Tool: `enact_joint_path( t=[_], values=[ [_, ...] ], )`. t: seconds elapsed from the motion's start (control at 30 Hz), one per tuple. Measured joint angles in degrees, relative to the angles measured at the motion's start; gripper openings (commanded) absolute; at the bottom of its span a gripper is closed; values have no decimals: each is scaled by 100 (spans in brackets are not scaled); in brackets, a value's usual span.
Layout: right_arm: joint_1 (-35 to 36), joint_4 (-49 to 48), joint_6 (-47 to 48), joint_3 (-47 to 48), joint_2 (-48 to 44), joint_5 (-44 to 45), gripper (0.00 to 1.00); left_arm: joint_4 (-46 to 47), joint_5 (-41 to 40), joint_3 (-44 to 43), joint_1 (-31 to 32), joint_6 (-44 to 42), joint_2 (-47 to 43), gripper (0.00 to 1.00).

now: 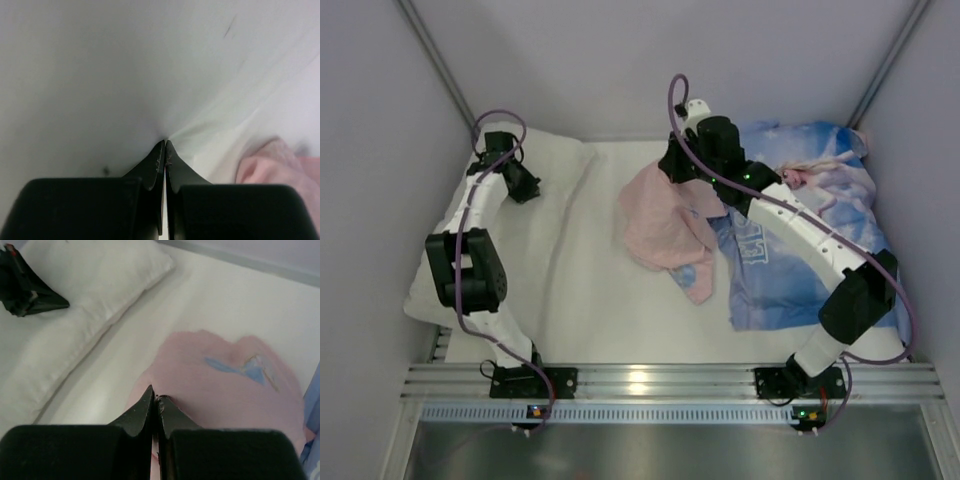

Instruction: Remove the pillowcase from the pillow

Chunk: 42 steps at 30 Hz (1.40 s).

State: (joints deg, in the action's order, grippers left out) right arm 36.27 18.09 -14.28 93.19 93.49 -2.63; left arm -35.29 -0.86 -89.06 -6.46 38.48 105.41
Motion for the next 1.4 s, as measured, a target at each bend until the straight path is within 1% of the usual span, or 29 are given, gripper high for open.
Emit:
enact_joint_path(
  t=[0.1,0.13,0.17,0.2,0.23,0.27,0.3,0.33,0.4,0.47,0.57,0.67,0.7,0.8,0.9,1.03,1.17,1.3,1.4],
  values=[
    [0,44,-31,-378,87,-42,0,74,120,507,114,85,-446,0],
    [0,42,-46,-461,162,-70,3,72,144,566,177,85,-527,0],
    [0,39,-70,-522,256,-111,32,76,170,610,302,83,-621,4],
    [0,42,-122,-568,374,-164,59,90,208,623,437,79,-695,15],
    [-2,42,-133,-603,498,-210,72,105,238,627,555,66,-752,21],
    [0,61,-96,-625,649,-291,79,136,264,647,730,57,-833,29],
    [0,74,-107,-634,796,-348,80,175,273,688,938,37,-946,37],
    [0,103,-96,-671,940,-391,82,197,271,748,1158,13,-1088,50],
    [0,201,-98,-844,1078,-382,86,232,273,944,1620,9,-1449,58],
    [0,299,-138,-1191,1040,-234,92,227,223,1169,2074,35,-1875,63],
    [4,549,-162,-1576,811,271,92,225,101,1412,2568,37,-2444,65],
    [-52,811,-205,-1646,542,732,92,229,-28,1554,2931,35,-2924,67],
    [-74,839,-238,-1648,457,887,92,236,-50,1582,3003,37,-3038,69],
    [-138,866,-293,-1674,289,1300,92,236,-50,1700,3099,35,-3292,70],
    [-188,863,-391,-1790,341,1598,88,236,-44,1818,3161,35,-3359,69],
    [-254,890,-546,-1808,901,1786,85,229,-28,2044,3338,37,-3366,69],
    [-234,944,-614,-1521,1910,1768,84,223,-31,2238,3574,37,-3366,69],
    [-114,951,-632,-859,2227,1563,85,227,-33,2343,3755,37,-3412,69],
    [26,876,-638,-203,2573,977,84,223,-31,2411,3816,37,-3560,69]
  ],
)
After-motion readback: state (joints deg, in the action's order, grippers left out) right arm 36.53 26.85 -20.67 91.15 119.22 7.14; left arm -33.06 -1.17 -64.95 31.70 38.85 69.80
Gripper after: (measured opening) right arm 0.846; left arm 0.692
